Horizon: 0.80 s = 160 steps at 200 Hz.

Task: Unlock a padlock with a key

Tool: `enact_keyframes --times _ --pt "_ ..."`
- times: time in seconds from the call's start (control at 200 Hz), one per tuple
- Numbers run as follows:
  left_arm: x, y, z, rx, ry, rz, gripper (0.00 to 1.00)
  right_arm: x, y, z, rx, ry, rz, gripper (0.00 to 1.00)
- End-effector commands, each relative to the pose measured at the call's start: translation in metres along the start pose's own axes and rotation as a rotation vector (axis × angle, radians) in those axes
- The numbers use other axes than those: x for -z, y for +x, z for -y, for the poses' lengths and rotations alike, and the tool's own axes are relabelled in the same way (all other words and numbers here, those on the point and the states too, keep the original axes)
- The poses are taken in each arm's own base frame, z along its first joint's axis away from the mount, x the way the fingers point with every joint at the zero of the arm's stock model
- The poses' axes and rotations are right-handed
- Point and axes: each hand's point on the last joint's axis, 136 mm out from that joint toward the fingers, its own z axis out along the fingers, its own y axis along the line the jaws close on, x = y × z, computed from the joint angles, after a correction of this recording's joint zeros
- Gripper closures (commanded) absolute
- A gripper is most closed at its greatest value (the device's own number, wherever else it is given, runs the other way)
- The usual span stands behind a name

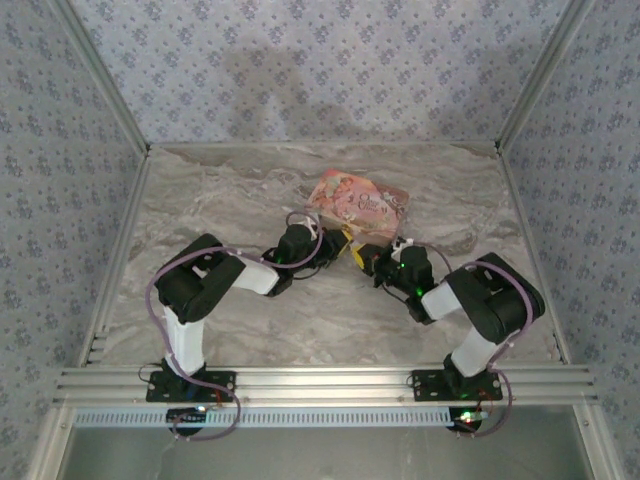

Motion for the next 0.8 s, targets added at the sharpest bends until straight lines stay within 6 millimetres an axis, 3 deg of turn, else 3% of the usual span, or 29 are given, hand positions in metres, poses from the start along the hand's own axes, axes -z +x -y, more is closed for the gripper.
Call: enact_keyframes --times 0.0,0.465,0.795 --pt "0.003 0.043 0.053 -0.045 0.189 -0.171 0.99 -0.009 -0.001 -0.031 -0.036 -0.123 0.004 1.0" --pt "0.005 0.047 0.058 -0.04 0.204 -0.194 1.0 -0.017 -0.004 -0.036 -0.027 -0.126 0.016 1.0" --pt "0.009 0.067 0.065 -0.048 0.21 -0.252 1.0 -0.02 -0.008 -0.045 0.03 -0.102 0.022 1.0"
